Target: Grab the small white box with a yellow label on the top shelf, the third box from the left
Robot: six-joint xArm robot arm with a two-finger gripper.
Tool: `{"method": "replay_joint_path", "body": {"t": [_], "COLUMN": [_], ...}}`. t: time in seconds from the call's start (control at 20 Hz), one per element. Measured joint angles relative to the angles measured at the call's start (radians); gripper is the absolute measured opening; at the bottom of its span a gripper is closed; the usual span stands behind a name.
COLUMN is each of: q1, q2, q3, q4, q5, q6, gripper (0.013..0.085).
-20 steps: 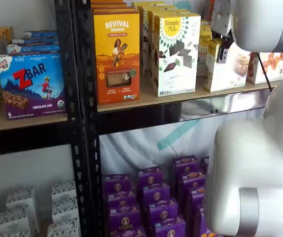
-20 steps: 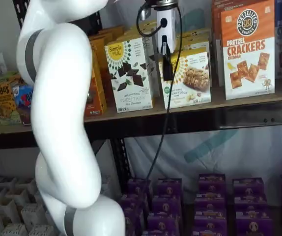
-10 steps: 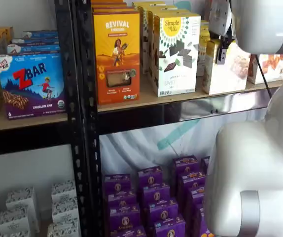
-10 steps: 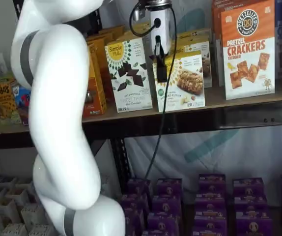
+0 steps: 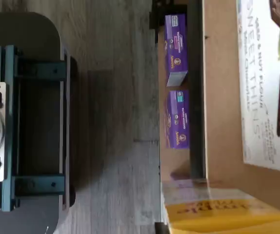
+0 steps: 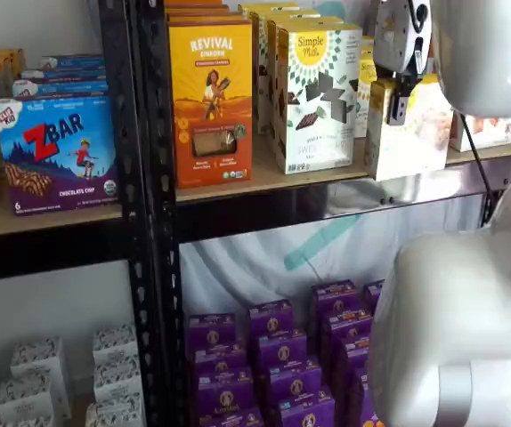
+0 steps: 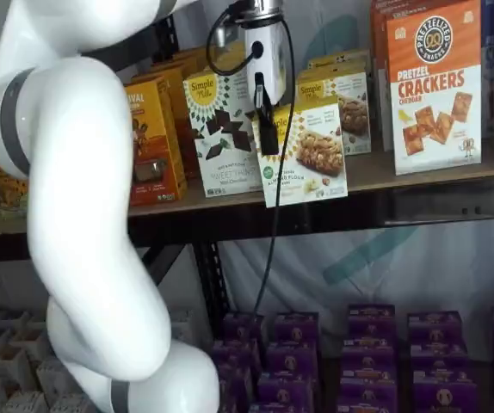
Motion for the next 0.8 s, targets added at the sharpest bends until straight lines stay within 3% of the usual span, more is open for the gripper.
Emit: {"method": "replay_joint_path", "body": {"t": [0.8], "q1": [0.030], "q2": [-0.080], "q3": [0.057], "q4": [-0.007], "q5": [0.048], "q6": [0.031], "gripper": [0.0370]}}
